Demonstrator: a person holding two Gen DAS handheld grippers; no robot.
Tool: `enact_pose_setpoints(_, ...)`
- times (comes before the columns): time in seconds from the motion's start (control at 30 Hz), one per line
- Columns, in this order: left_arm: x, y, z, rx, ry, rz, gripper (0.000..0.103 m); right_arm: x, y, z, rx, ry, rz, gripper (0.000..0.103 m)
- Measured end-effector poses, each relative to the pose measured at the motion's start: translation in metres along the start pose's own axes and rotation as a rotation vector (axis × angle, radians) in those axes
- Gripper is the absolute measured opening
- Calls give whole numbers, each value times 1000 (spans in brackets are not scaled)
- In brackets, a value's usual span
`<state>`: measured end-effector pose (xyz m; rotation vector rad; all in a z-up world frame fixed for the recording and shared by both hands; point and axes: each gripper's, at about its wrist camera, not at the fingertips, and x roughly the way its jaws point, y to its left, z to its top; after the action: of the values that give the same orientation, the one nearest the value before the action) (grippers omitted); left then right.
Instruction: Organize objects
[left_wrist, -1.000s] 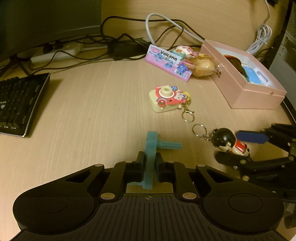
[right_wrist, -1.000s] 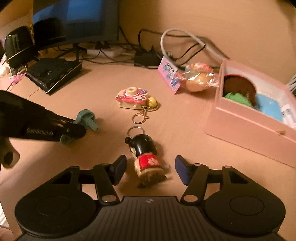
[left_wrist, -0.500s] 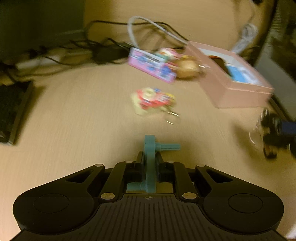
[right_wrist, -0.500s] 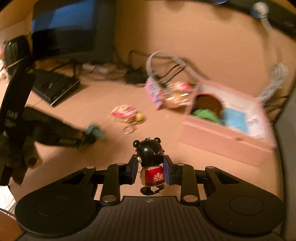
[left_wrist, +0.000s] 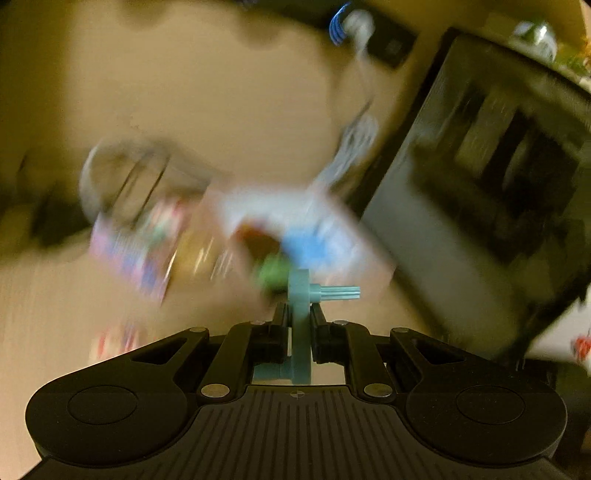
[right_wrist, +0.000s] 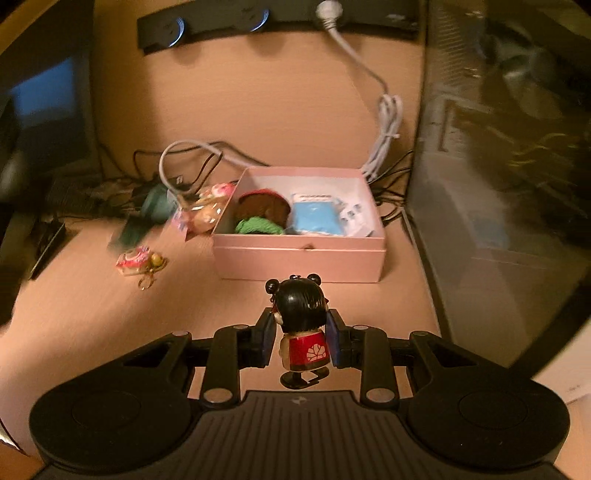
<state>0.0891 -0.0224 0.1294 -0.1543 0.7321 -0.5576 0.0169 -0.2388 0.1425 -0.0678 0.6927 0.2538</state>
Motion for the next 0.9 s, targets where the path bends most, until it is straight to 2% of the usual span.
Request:
enact_pose_setpoints(0.07,20,-11,28,13,-4,-29,14,-1,-3,-3,25,-3,-2,28)
enact_pose_setpoints(0.13,55,-19,48,48,69,-55,16,2,-4,-6,43,0,-9,28)
enact_pose_setpoints(0.17,71,-22,54,52,91,-48,16,3,-5,-8,50,2,-15,28)
enact_pose_setpoints(0.23,86,-22,57,38,68,-11,16,3,-5,-12,56,4,-22,28)
enact_pose_setpoints(0.37,74,-8,46,-56,24,-20,17,0,-11,-15,73,3,-32,28)
enact_pose_setpoints(0.53,28,18,-8,-54,59,22,17,11,-19,-6,83,27,-19,28)
enact_pose_setpoints(0.63,1,33,-51,-76,117,52,17,17,-19,22,65,3,27,28)
enact_pose_setpoints(0.7,-12,42,-74,-112,142,79,17,21,-17,54,49,-39,51,28)
enact_pose_setpoints(0.83,-29,58,-98,-209,137,104,17,47,-4,133,-8,-158,15,29)
enact_pose_setpoints(0.9,-34,61,-103,-224,128,137,17,69,-4,163,10,-163,19,59)
